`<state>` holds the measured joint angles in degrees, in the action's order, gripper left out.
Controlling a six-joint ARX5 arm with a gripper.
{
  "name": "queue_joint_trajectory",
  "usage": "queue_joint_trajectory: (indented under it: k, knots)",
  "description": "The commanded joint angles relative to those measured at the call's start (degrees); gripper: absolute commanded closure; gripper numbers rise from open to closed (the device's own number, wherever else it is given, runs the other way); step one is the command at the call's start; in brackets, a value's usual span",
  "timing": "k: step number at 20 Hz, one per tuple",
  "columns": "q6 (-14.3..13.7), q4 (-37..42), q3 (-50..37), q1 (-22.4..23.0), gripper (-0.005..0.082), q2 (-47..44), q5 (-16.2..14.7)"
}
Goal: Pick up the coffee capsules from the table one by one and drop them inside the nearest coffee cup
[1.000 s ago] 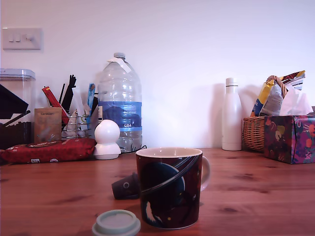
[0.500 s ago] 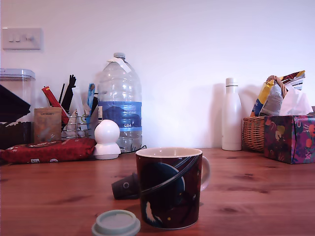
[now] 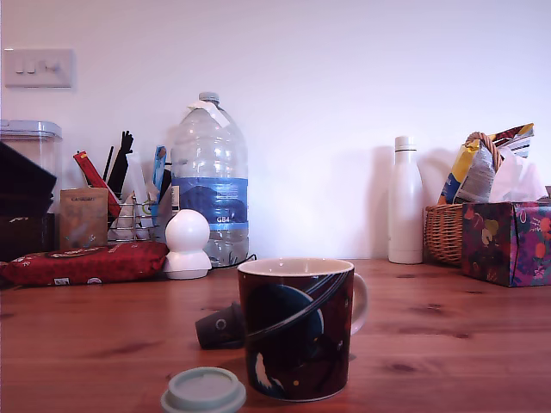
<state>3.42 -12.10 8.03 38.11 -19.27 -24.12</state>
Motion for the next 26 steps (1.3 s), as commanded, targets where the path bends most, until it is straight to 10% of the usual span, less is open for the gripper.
queue_joint_trajectory:
  k: [1,26]
  knots:
    - [-0.2,0.1,-1.2,2.2,0.0295,-1.4,0.6]
    - [-9.0,23.2,-1.2,14.3,0.0246,-37.7,6.6]
